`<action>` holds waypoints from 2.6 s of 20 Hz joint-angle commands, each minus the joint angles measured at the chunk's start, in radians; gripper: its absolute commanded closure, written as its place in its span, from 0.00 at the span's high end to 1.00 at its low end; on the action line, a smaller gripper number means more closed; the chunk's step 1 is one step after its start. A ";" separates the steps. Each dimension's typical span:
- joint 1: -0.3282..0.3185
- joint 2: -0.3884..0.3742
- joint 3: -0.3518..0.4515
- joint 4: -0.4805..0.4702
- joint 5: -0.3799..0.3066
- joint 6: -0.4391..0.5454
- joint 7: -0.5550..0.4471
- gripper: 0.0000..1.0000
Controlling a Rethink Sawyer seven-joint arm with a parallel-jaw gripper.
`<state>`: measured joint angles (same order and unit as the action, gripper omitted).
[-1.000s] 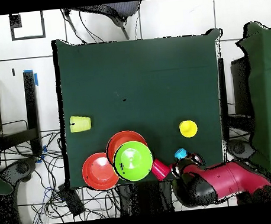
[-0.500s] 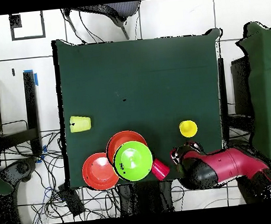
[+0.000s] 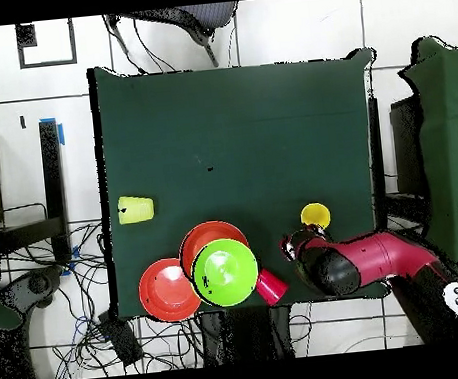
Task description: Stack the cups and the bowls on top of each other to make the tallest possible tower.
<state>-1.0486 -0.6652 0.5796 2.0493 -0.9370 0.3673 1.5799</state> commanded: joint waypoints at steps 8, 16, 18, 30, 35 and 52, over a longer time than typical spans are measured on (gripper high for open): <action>0.072 0.055 -0.002 -0.107 -0.149 0.057 -0.146 1.00; 0.086 0.062 -0.019 -0.109 -0.182 0.044 -0.112 1.00; 0.083 0.063 -0.019 -0.109 -0.186 0.044 -0.112 1.00; 0.005 0.007 0.076 -0.084 -0.072 0.142 -0.232 1.00; 0.003 0.002 0.081 -0.079 -0.083 0.141 -0.225 1.00; -0.013 -0.015 0.107 -0.066 -0.075 0.150 -0.226 1.00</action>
<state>-1.0636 -0.6728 0.6316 2.0317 -1.0141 0.4017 1.5799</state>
